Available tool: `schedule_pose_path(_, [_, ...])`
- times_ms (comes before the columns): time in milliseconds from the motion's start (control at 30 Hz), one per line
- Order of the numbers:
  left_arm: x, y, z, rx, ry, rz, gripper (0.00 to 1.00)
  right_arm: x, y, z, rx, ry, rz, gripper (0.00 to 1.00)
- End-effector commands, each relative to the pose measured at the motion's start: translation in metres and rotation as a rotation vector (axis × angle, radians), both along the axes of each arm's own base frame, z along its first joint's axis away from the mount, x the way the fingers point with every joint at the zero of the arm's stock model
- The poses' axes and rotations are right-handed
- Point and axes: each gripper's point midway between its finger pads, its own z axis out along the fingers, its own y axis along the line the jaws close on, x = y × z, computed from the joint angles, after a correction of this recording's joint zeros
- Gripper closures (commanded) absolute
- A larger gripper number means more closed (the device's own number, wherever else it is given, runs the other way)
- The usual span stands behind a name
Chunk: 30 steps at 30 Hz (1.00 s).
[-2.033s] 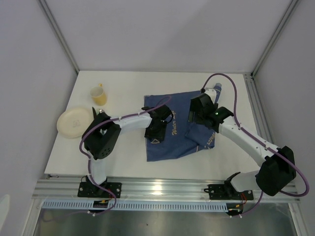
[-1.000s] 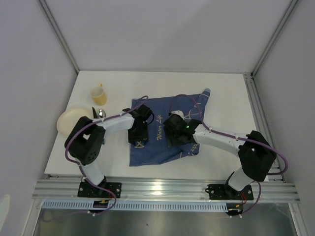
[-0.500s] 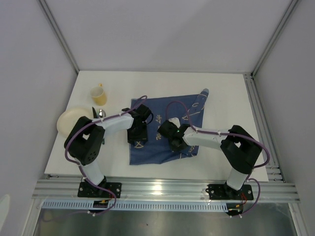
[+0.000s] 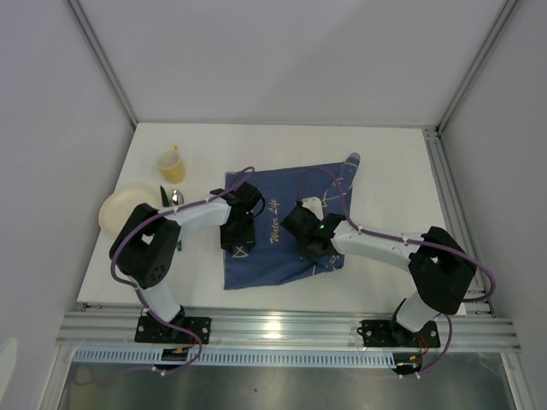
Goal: Set the dinner table for one person
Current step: Flatten out the napkin at the center of the board.
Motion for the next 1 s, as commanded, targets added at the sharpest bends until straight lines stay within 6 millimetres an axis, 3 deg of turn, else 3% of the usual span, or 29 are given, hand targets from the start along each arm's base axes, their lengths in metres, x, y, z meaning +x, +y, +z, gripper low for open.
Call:
schedule_pose_path(0, [-0.016, 0.022, -0.006, 0.071, 0.048, 0.011, 0.43, 0.002, 0.000, 0.010, 0.051, -0.045, -0.011, 0.48])
schedule_pose_path(200, [-0.018, 0.023, -0.004, 0.062, 0.045, 0.009, 0.43, 0.015, 0.011, 0.011, 0.048, -0.063, -0.018, 0.46])
schedule_pose_path(467, [-0.018, 0.021, 0.000, 0.048, 0.030, 0.006, 0.43, 0.032, 0.053, 0.017, 0.118, -0.066, 0.042, 0.46])
schedule_pose_path(767, [-0.018, 0.020, 0.001, 0.042, 0.028, 0.002, 0.43, 0.037, 0.057, -0.019, 0.020, -0.023, 0.063, 0.47])
schedule_pose_path(900, [-0.018, 0.020, 0.001, 0.039, 0.030, 0.000, 0.43, 0.036, 0.055, -0.023, 0.003, -0.016, 0.056, 0.58])
schedule_pose_path(967, [-0.019, 0.020, 0.000, 0.040, 0.031, 0.000, 0.43, 0.036, 0.054, -0.019, 0.004, -0.024, 0.052, 0.70])
